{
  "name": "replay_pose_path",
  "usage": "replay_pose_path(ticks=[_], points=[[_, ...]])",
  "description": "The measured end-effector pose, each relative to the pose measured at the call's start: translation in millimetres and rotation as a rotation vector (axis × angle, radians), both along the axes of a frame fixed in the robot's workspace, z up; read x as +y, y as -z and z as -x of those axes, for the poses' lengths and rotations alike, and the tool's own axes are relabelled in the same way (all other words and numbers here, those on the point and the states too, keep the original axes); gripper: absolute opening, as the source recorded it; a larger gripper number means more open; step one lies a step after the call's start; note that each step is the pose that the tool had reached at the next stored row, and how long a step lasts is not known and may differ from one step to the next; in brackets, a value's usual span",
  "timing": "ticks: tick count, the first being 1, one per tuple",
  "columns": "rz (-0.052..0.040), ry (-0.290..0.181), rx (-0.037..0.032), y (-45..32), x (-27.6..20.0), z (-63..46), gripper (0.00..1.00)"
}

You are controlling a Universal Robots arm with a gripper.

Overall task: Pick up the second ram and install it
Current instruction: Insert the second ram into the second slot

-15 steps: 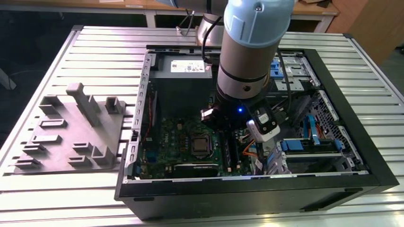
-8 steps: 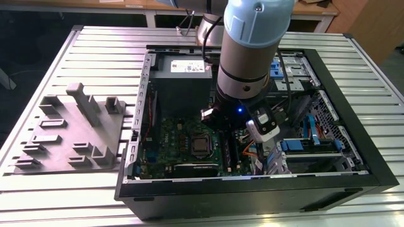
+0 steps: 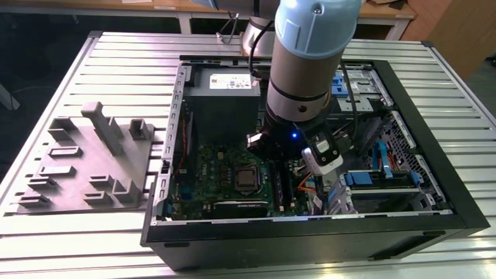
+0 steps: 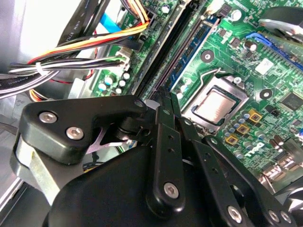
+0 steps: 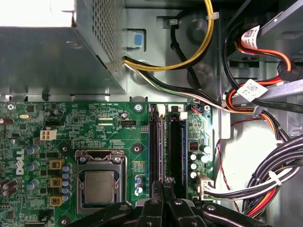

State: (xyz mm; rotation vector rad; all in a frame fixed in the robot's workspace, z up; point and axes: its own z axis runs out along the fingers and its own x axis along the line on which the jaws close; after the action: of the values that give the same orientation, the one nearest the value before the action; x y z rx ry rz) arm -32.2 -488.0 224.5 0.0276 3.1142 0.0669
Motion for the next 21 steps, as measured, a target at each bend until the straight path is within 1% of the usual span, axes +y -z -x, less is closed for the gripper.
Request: replay_pose_path(ticks=[16,21], points=[[-0.0009,0.011,0.0000,0.0,0.0,-0.3,0.11],[-0.0011,0.012,0.0000,1.0,0.0,-0.3,0.11]])
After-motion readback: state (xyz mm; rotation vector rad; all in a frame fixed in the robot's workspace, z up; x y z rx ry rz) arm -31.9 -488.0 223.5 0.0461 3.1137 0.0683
